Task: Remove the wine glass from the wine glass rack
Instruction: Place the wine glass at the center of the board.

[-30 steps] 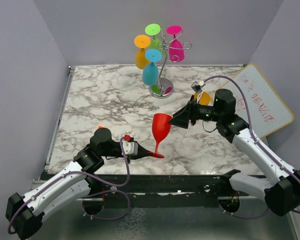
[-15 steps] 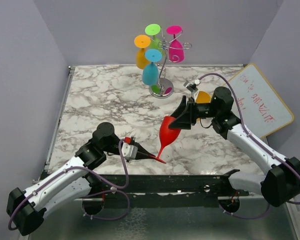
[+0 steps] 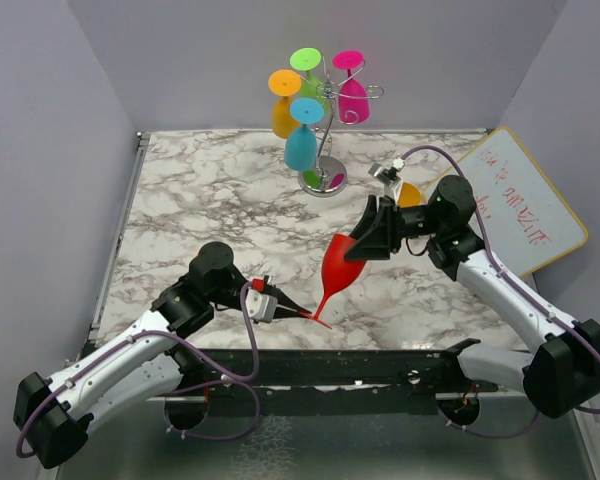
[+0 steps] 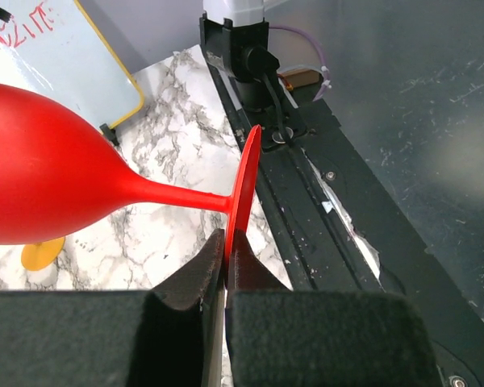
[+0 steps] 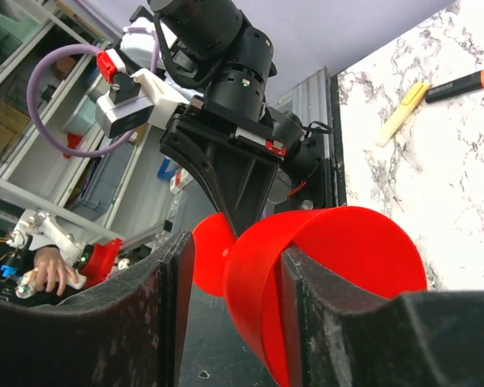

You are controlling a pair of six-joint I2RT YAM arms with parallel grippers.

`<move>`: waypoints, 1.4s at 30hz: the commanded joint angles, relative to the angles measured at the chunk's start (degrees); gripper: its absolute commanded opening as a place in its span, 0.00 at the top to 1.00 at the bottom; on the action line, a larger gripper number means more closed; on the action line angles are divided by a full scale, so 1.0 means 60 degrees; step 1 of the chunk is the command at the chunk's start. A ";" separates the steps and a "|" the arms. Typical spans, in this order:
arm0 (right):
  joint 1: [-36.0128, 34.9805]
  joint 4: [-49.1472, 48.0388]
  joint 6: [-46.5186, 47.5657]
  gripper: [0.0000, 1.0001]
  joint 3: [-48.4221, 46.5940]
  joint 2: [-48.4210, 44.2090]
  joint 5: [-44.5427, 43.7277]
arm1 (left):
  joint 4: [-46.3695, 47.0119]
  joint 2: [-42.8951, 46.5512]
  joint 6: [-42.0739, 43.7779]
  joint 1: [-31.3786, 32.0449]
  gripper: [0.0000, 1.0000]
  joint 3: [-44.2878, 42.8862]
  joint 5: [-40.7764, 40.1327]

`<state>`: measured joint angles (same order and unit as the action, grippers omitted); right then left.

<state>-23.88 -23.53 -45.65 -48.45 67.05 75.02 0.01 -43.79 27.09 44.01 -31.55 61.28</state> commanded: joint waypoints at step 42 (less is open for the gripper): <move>0.0010 0.3901 0.3153 0.99 -0.0193 -0.1367 -0.1056 | -0.1492 -0.0480 0.1063 0.0048 0.40 -0.0663 -0.1180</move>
<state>-23.57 -7.70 -33.41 -47.00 59.57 72.62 -8.78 -47.72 33.06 44.36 -35.16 56.40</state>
